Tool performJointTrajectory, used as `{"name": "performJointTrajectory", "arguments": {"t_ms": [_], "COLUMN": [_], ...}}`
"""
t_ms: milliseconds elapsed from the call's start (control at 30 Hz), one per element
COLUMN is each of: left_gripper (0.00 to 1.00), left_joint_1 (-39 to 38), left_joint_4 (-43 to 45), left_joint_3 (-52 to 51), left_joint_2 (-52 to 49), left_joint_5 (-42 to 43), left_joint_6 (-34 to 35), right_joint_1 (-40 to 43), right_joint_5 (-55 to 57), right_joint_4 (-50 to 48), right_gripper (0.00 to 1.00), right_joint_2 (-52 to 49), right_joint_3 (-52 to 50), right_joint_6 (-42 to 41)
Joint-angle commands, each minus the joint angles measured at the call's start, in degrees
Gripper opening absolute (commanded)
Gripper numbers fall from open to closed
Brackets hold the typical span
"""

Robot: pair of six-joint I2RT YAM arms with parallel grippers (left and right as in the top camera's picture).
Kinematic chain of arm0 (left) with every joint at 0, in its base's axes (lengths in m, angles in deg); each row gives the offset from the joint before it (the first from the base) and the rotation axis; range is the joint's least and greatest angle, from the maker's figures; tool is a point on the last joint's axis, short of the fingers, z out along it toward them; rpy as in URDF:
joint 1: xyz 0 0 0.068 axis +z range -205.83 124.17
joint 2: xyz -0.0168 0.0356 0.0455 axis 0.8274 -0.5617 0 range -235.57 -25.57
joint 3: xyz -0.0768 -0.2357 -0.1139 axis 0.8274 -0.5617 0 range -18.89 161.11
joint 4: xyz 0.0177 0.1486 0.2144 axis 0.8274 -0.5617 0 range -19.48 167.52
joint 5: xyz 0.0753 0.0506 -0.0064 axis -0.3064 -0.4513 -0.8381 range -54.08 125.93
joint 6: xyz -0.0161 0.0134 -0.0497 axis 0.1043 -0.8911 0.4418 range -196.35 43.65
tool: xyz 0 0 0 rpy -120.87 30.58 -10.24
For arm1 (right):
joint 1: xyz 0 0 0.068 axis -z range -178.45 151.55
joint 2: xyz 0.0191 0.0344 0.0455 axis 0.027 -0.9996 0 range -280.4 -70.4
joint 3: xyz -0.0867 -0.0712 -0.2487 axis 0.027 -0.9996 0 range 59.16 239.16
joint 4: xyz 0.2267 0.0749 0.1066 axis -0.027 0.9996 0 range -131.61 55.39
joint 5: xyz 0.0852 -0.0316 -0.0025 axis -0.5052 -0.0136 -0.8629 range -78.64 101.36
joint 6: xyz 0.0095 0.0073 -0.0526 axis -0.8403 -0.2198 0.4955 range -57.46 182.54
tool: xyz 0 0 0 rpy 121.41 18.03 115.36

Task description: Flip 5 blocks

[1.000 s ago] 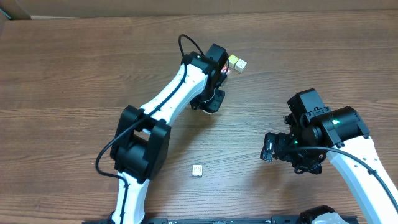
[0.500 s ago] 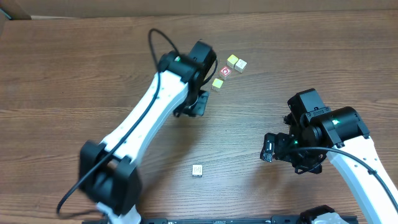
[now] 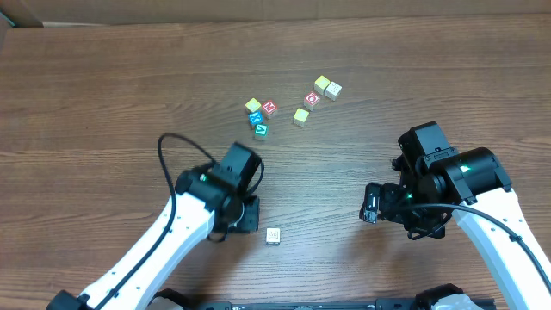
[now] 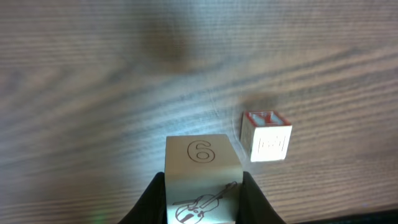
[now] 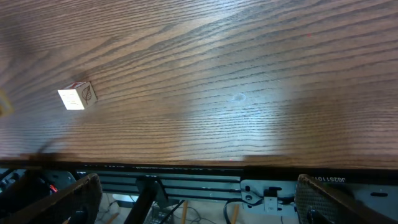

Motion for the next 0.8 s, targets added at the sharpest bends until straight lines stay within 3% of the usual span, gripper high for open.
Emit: {"name": "performJointTrajectory", "arguments": {"t_ms": [0,300,767], "left_gripper": [0.11,0.15,0.21], "left_joint_1": [-1.44,-3.50,-3.45], "left_joint_4": [3.10,12.28,16.72], "left_joint_3": [-5.99,-12.37,-14.60], "left_joint_2": [1.84,1.70,0.39], "left_joint_5": [6.27,7.19,3.69], "left_joint_6": [4.24,6.80,6.80], "right_joint_1": [0.09,0.09,0.09], "right_joint_5": [-0.31,-0.76,-0.96], "right_joint_4": [-0.28,-0.24,0.13], "right_gripper": [1.00,1.00,1.00], "right_joint_2": [0.79,0.79,0.79], "right_joint_3": [1.66,1.66,1.66], "right_joint_6": [0.42,0.42,0.42]}}
